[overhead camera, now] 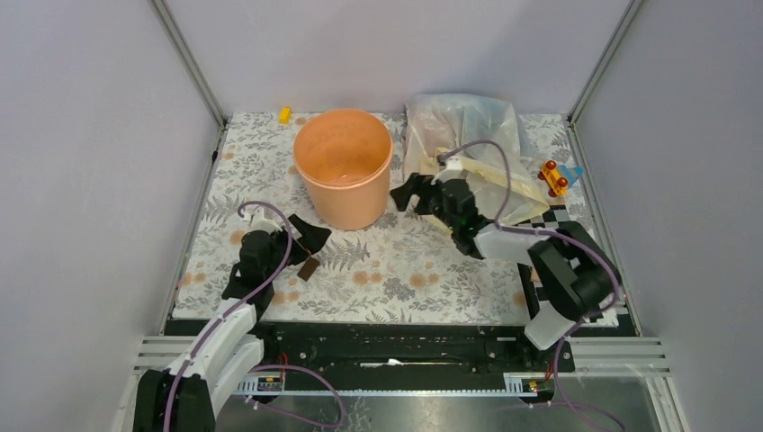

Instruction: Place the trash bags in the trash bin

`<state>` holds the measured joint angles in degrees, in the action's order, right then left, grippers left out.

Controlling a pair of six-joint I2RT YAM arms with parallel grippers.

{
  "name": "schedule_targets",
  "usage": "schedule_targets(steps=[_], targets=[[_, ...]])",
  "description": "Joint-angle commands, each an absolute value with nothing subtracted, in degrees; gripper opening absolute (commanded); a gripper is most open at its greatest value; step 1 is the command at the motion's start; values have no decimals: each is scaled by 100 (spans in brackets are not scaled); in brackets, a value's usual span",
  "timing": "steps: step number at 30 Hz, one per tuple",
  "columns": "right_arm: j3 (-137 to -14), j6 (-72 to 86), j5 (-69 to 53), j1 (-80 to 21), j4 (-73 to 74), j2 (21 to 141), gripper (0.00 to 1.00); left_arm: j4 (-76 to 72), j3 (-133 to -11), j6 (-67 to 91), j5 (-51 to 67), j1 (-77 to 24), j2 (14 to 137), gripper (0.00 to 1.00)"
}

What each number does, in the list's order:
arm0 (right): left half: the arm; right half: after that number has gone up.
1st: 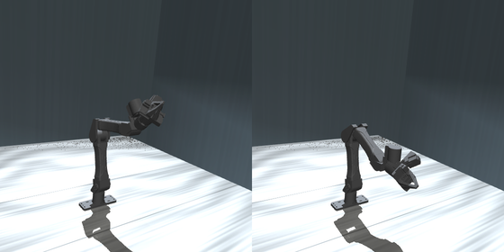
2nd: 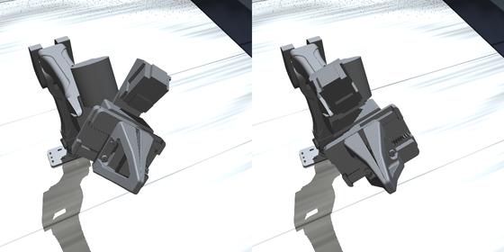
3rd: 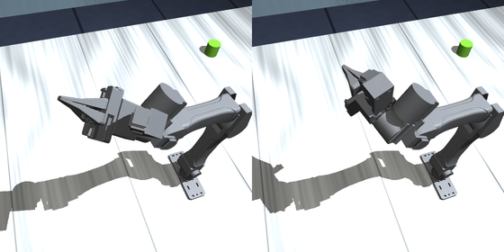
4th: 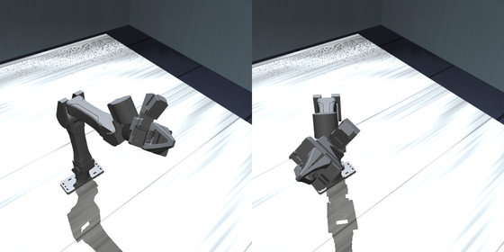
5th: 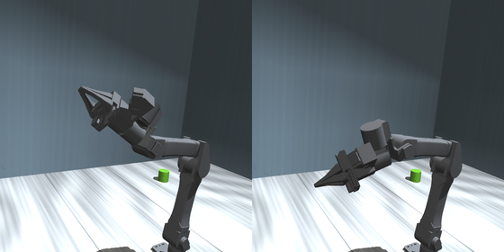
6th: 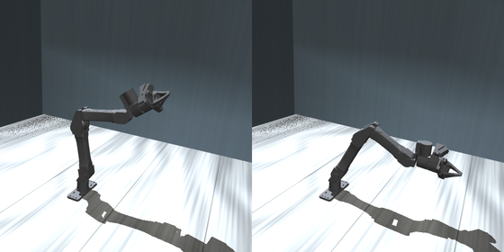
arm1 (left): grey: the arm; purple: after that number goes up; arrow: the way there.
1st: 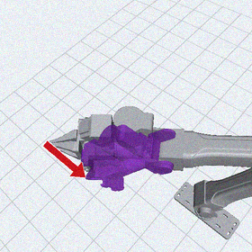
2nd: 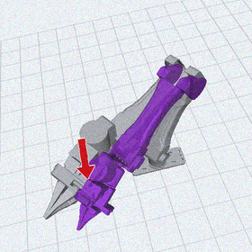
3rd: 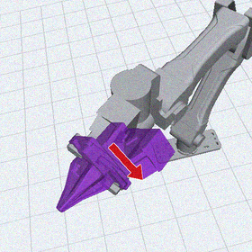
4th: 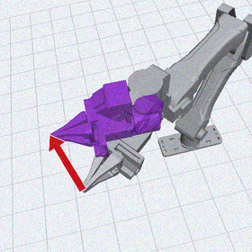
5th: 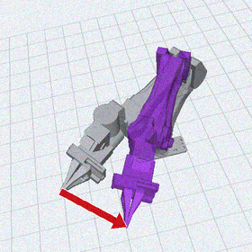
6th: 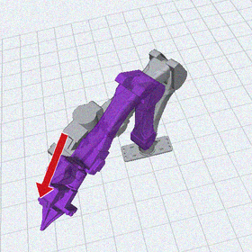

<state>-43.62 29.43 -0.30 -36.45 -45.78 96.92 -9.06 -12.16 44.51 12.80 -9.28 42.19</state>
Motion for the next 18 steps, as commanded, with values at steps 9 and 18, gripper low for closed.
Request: schedule_targets(steps=[9,18], targets=[[-4048,2657,1130,-2220,-1973,7576,94,-3603,-1308,4993,1465,-1274,6122,96],[-4481,2897,1555,-1780,-1100,7427,91,-4561,-2262,5288,912,-1492,8150,99]])
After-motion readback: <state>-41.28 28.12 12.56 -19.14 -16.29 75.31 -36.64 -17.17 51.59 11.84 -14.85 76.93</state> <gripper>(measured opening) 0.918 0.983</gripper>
